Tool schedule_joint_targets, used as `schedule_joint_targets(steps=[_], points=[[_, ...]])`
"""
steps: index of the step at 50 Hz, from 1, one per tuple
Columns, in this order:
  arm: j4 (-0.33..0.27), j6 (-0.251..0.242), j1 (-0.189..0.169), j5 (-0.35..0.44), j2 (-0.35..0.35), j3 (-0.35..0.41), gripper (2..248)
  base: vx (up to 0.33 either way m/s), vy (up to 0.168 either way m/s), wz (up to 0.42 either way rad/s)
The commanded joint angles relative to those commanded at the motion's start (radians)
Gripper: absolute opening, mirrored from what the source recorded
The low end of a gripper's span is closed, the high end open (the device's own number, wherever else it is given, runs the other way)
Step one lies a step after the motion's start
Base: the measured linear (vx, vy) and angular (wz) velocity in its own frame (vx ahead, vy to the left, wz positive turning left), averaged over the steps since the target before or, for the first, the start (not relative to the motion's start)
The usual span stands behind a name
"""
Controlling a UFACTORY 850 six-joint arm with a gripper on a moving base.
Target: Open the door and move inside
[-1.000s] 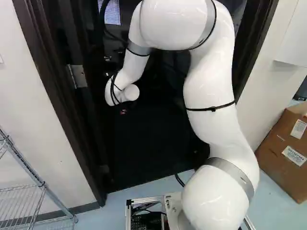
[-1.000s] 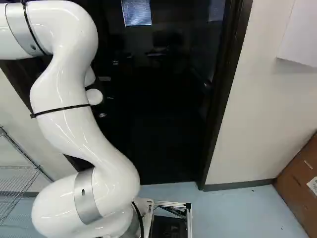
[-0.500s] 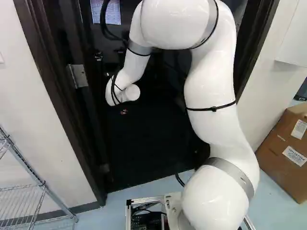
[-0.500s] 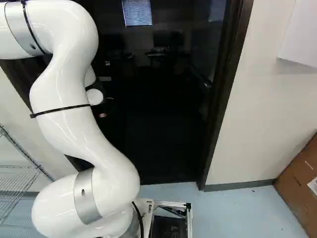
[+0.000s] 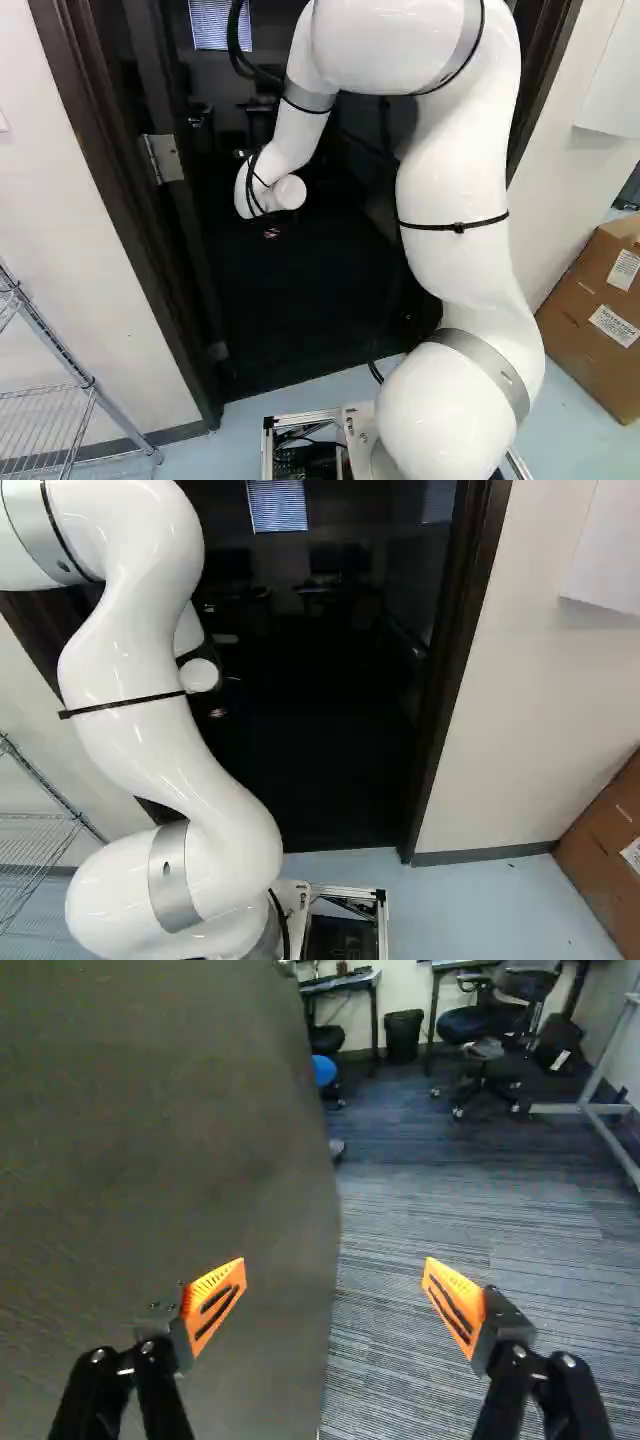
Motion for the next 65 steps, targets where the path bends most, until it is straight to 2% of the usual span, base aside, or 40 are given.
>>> schedule_joint_targets(steps=[42,65], points=[[-0.001,0.000,-0.106,0.000,0.096,0.119,247,0.000,0.000,0.000],[-0.040,0.000,-0.159,0.000,0.180,0.219,247,0.000,0.000,0.000]])
